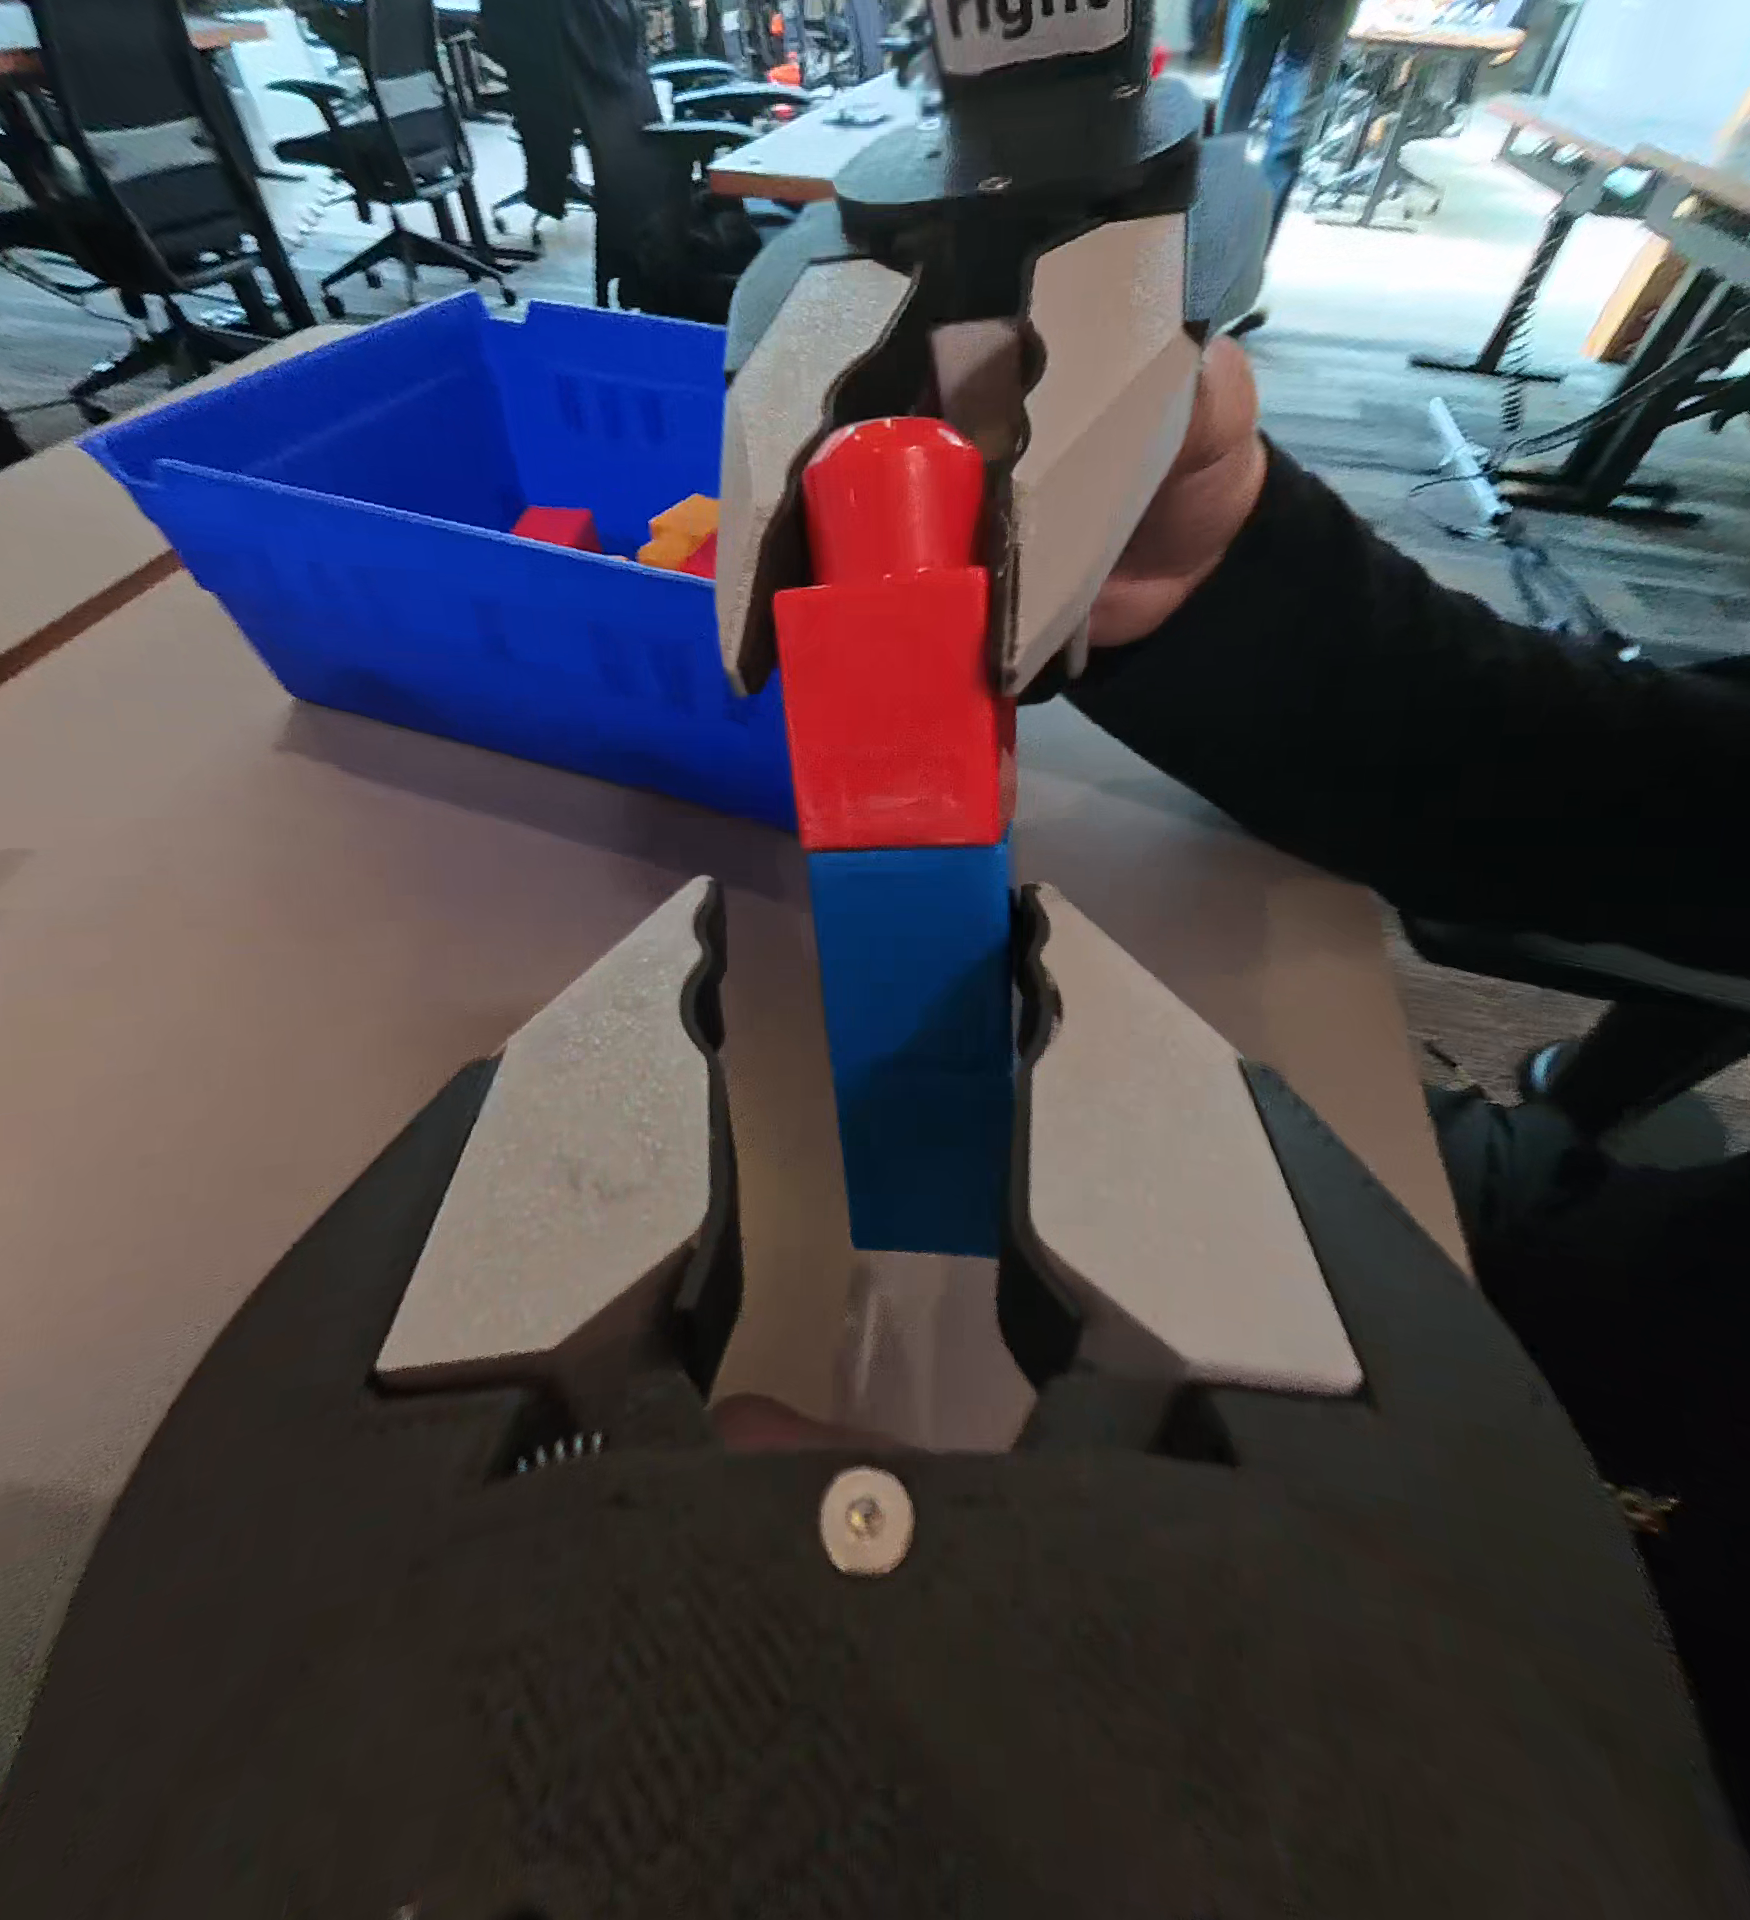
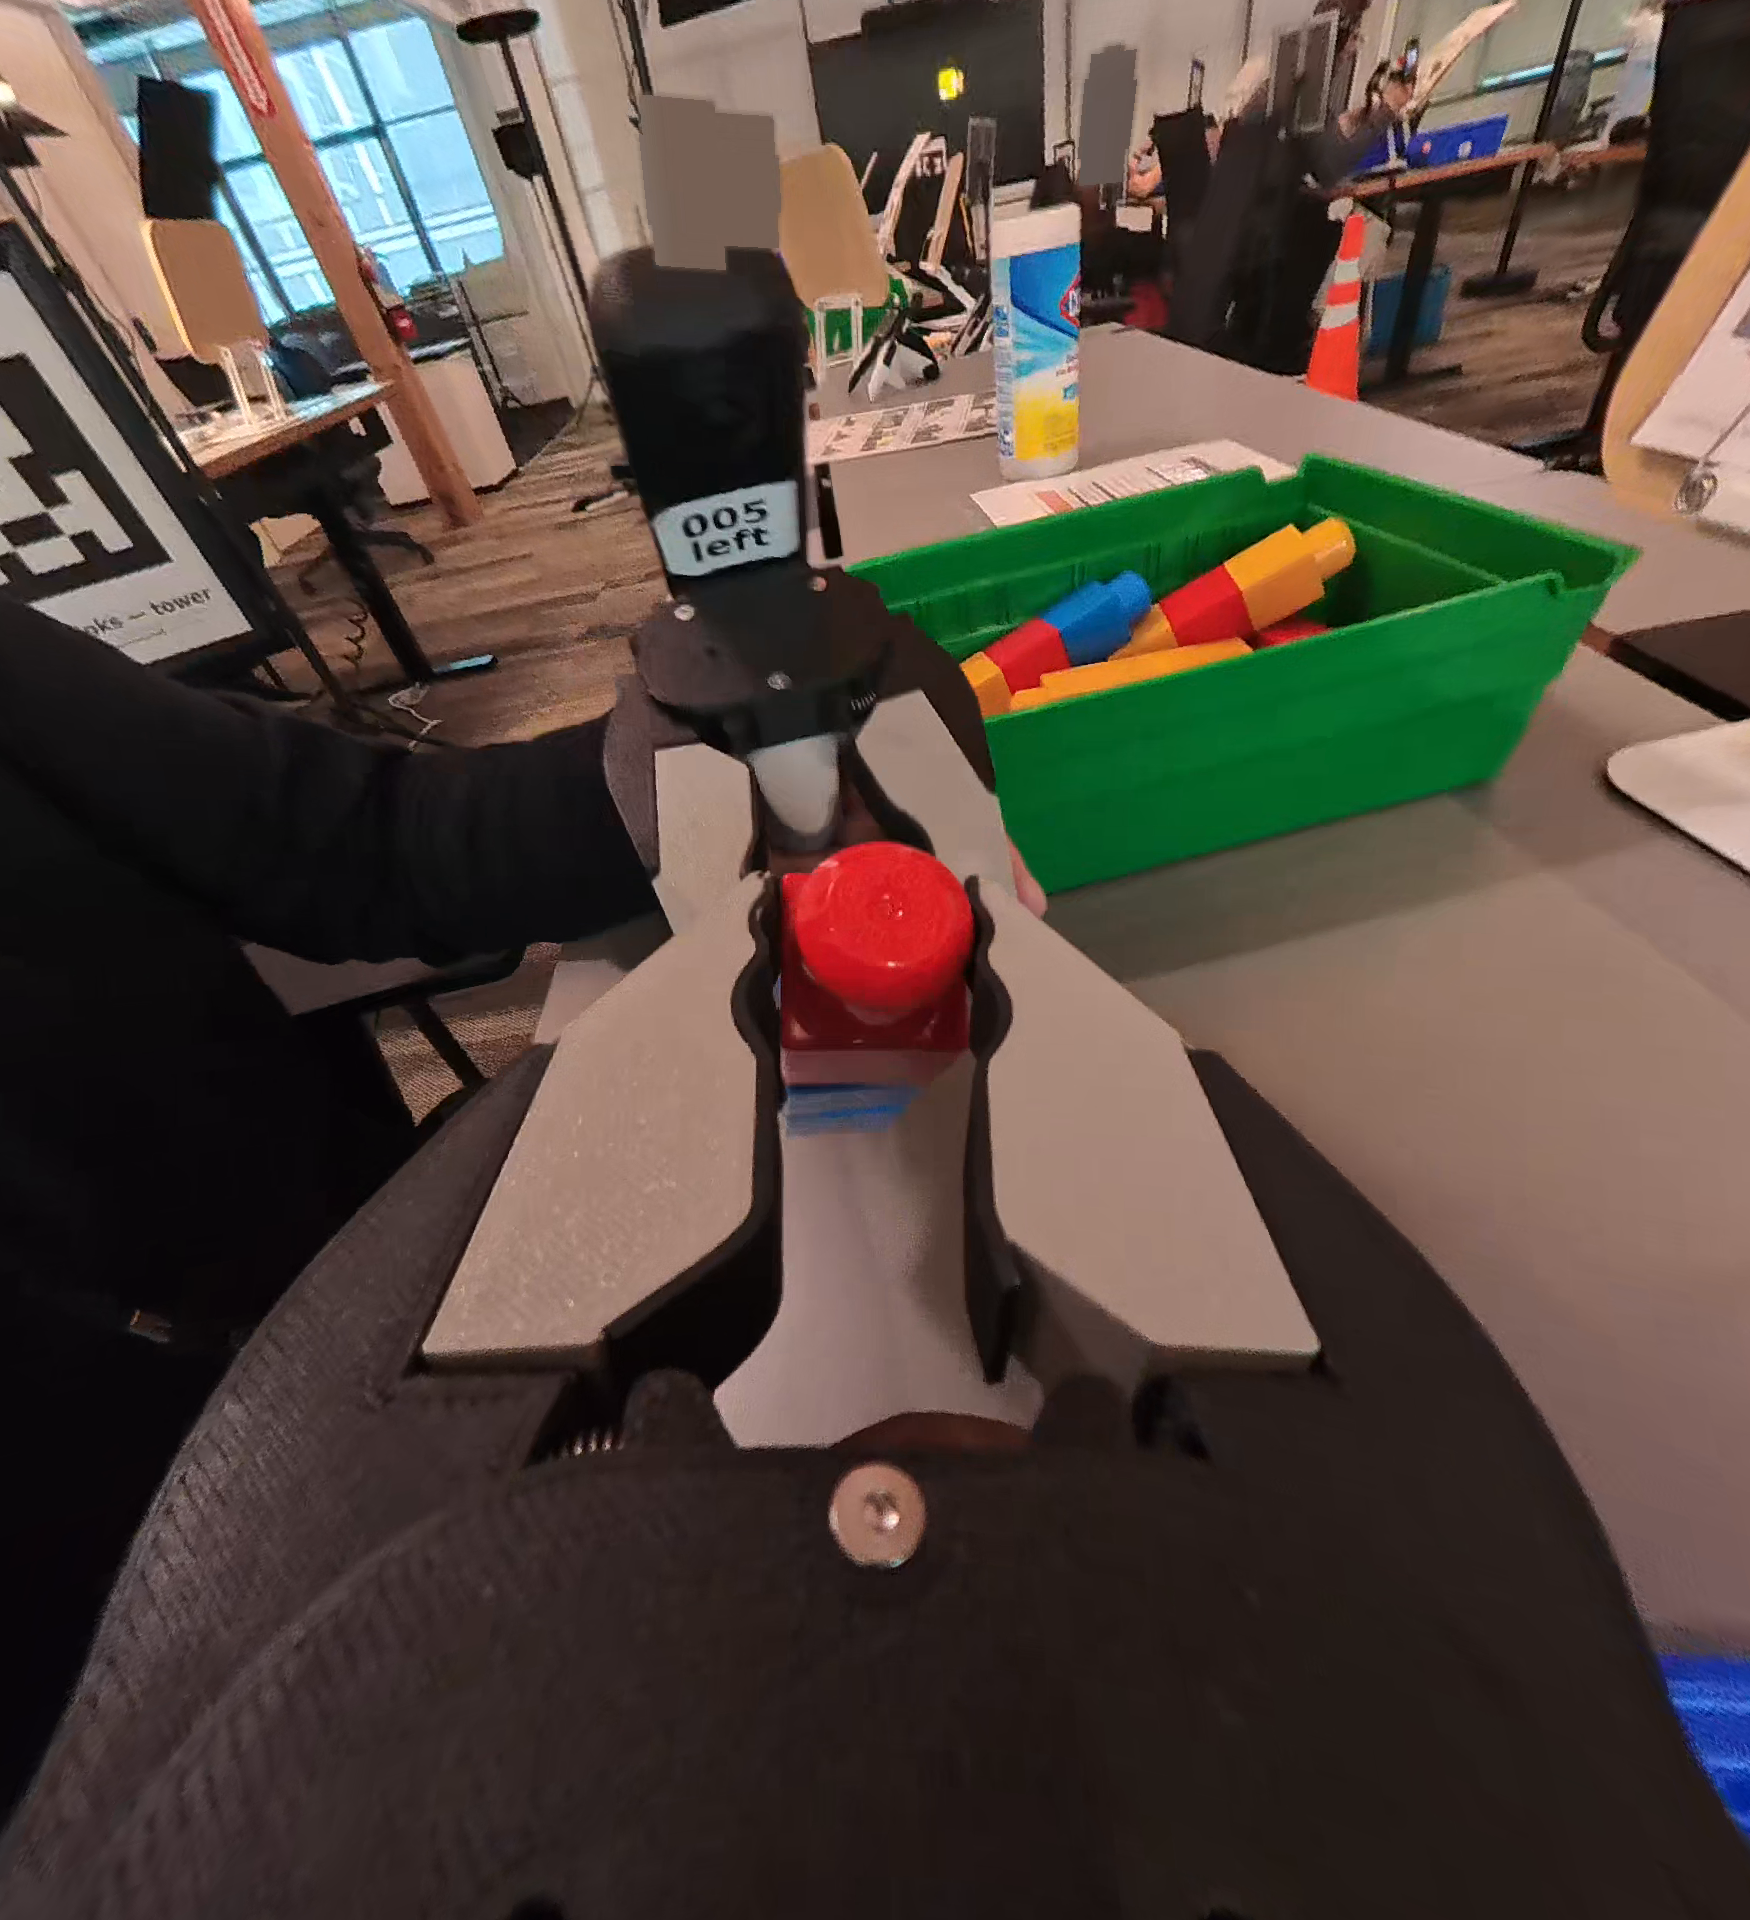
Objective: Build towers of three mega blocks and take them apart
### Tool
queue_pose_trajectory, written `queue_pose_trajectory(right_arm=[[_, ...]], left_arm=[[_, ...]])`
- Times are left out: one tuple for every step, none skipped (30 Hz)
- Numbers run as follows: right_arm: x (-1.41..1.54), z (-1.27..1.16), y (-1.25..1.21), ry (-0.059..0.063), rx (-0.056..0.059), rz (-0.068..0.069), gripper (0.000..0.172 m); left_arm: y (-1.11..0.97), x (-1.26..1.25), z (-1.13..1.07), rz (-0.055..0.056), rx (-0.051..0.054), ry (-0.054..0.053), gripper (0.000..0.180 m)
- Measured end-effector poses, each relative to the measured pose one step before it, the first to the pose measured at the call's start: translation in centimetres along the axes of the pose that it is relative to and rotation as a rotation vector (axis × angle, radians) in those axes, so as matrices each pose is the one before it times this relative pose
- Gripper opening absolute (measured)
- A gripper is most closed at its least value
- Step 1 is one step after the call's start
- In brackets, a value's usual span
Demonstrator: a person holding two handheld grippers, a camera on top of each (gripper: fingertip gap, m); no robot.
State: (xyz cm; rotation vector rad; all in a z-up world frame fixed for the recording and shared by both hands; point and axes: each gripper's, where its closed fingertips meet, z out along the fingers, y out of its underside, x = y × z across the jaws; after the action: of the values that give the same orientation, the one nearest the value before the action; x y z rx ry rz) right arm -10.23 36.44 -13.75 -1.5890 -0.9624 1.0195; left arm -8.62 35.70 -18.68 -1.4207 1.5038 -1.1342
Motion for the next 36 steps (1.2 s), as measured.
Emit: queue_pose_trajectory(right_arm=[[-0.16, 0.145, -0.136, 0.0021, 0.0036, -0.0153, 0.032], [-0.124, 0.2, -0.138, 0.0014, 0.0072, -0.0077, 0.032], [-0.118, 0.27, -0.13, -0.0026, 0.0085, -0.0017, 0.032], [-0.159, 0.307, -0.154, -0.0042, 0.0102, -0.0018, 0.031], [-0.229, 0.33, -0.146, -0.0088, 0.0109, 0.0017, 0.032], [-0.186, 0.274, -0.13, -0.006, 0.01, -0.0024, 0.031], [-0.218, 0.122, -0.16, -0.0086, 0.0106, -0.0009, 0.028], [0.081, -0.071, -0.148, 0.0063, 0.0082, -0.0032, 0.028], [0.107, -0.201, -0.154, 0.0037, 0.0105, 0.006, 0.028], [0.203, -0.243, -0.226, 0.0033, 0.0185, 0.0174, 0.028], [0.277, -0.217, -0.091, 0.0025, 0.0102, 0.0267, 0.033], [0.215, -0.187, 0.101, -0.0034, -0.0047, 0.0263, 0.044], [-0.059, -0.125, 0.267, -0.019, -0.013, 0.0211, 0.048], [-0.355, 0.032, 0.453, -0.0339, -0.0213, 0.0188, 0.05], [-0.161, 0.209, 0.512, -0.0191, -0.0262, 0.0135, 0.05], [0.065, 0.341, 0.426, 0.0003, -0.0212, -0.0018, 0.048], [-0.386, 0.369, 0.258, -0.021, -0.0157, -0.012, 0.036], [0.201, 0.241, 0.008, 0.0243, -0.0059, -0.0146, 0.035], [0.096, 0.083, -0.082, 0.0187, -0.0005, -0.0192, 0.034], [-0.089, -0.039, -0.228, 0.0005, 0.01, -0.0055, 0.034], [-0.176, -0.114, -0.386, -0.0135, 0.0242, 0.0068, 0.034], [-0.188, -0.143, -0.459, -0.0198, 0.0316, 0.0147, 0.034], [-0.158, -0.132, -0.492, -0.0201, 0.0349, 0.0163, 0.034], [-0.031, -0.035, -0.286, -0.011, 0.023, 0.0115, 0.034], [0.191, 0.084, -0.007, 0.0074, 0.0053, 0.0008, 0.034], [0.177, 0.115, 0.124, 0.0109, -0.0042, -0.0072, 0.034], [0.01, 0.062, 0.05, 0.0033, -0.0014, -0.0068, 0.034], [-0.056, -0.079, -0.023, -0.0024, 0.0005, -0.0036, 0.034], [-0.159, -0.139, 0.018, -0.0132, -0.0021, 0.0092, 0.035], [-0.188, -0.15, 0.078, -0.019, -0.0034, 0.0167, 0.037], [-0.26, -0.135, 0.115, -0.0259, -0.0079, 0.0136, 0.039], [-0.05, -0.045, 0.063, -0.009, -0.0046, 0.0046, 0.039], [0.042, 0.03, 0.176, 0.0021, -0.0103, -0.0087, 0.036], [0.397, 0.015, 0.147, 0.032, -0.0129, -0.0165, 0.035], [0.697, -0.027, 0.034, 0.0589, -0.0109, -0.0277, 0.034], [1.649, -0.172, -0.231, 0.1319, -0.0025, -0.0462, 0.033]], left_arm=[[0.032, 0.303, 0.27, -0.009, 0.0019, 0.0198, 0.051], [0.087, 0.242, 0.269, -0.004, -0.0014, 0.0135, 0.049], [0.06, 0.402, 0.287, -0.0011, 0.001, 0.0202, 0.045], [-0.014, 0.474, 0.322, -0.0013, 0.0048, 0.0235, 0.037], [-0.055, 0.245, 0.342, -0.0002, 0.0062, 0.0082, 0.036], [-0.066, 0.058, 0.287, 0.0018, 0.0058, -0.0018, 0.036], [-0.055, -0.031, 0.17, -0.0018, 0.0063, -0.0021, 0.035], [-0.15, -0.043, 0.015, -0.0057, 0.0112, 0.0035, 0.034], [-0.164, -0.024, -0.082, -0.0097, 0.0105, 0.0074, 0.034], [-0.171, -0.114, -0.129, -0.0093, 0.0102, 0.0005, 0.034], [-0.141, -0.171, -0.166, -0.0022, 0.0056, -0.0055, 0.034], [-0.151, -0.074, -0.175, 0.0049, 0.006, -0.0039, 0.034], [-0.137, 0.154, -0.157, 0.0028, 0.0047, 0.0089, 0.034], [-0.074, 0.201, -0.096, -0.0017, 0.0014, 0.0118, 0.034], [-0.058, 0.088, -0.018, -0.0006, -0.0003, 0.0018, 0.034], [0.023, 0.011, 0.035, 0.002, -0.0053, -0.0032, 0.034], [0.125, -0.044, 0.058, -0.0006, -0.0087, -0.0046, 0.034], [0.092, -0.107, 0.026, -0.0071, -0.004, -0.0037, 0.034], [-0.066, -0.033, -0.032, -0.0148, 0.0076, 0.0039, 0.034], [-0.202, 0.139, -0.057, -0.0202, 0.0168, 0.0138, 0.034], [-0.283, 0.192, -0.049, -0.023, 0.0217, 0.0158, 0.034], [-0.25, 0.202, -0.01, -0.0194, 0.0182, 0.0161, 0.034], [-0.067, 0.047, 0.06, -0.0103, 0.0061, 0.0047, 0.037], [0.077, -0.034, 0.106, 0.0009, -0.0031, -0.0038, 0.042], [0.117, 0.004, 0.123, 0.0085, -0.0064, -0.0049, 0.04], [0.113, -0.077, 0.098, 0.0105, -0.0071, -0.0117, 0.035], [0.11, -0.143, 0.05, 0.0083, -0.0097, -0.014, 0.035], [0.029, -0.029, -0.033, 0.0048, -0.0086, -0.0031, 0.035], [0.021, 0.077, -0.041, 0.0026, -0.0075, 0.0018, 0.034], [0.07, 0.089, 0.023, 0.002, -0.0081, 0.0002, 0.034], [0.142, 0.152, 0.11, 0.0005, -0.0106, 0.0036, 0.034], [0.184, 0.192, 0.144, -0.0003, -0.012, 0.0085, 0.034], [0.167, 0.013, 0.136, 0.0001, -0.0101, -0.0021, 0.034], [0.135, -0.335, 0.065, 0.0011, -0.0068, -0.0227, 0.034], [0.054, -0.732, -0.016, -0.0009, -0.0049, -0.0466, 0.034], [-0.062, -1.451, -0.127, -0.0025, 0.0005, -0.094, 0.034]])
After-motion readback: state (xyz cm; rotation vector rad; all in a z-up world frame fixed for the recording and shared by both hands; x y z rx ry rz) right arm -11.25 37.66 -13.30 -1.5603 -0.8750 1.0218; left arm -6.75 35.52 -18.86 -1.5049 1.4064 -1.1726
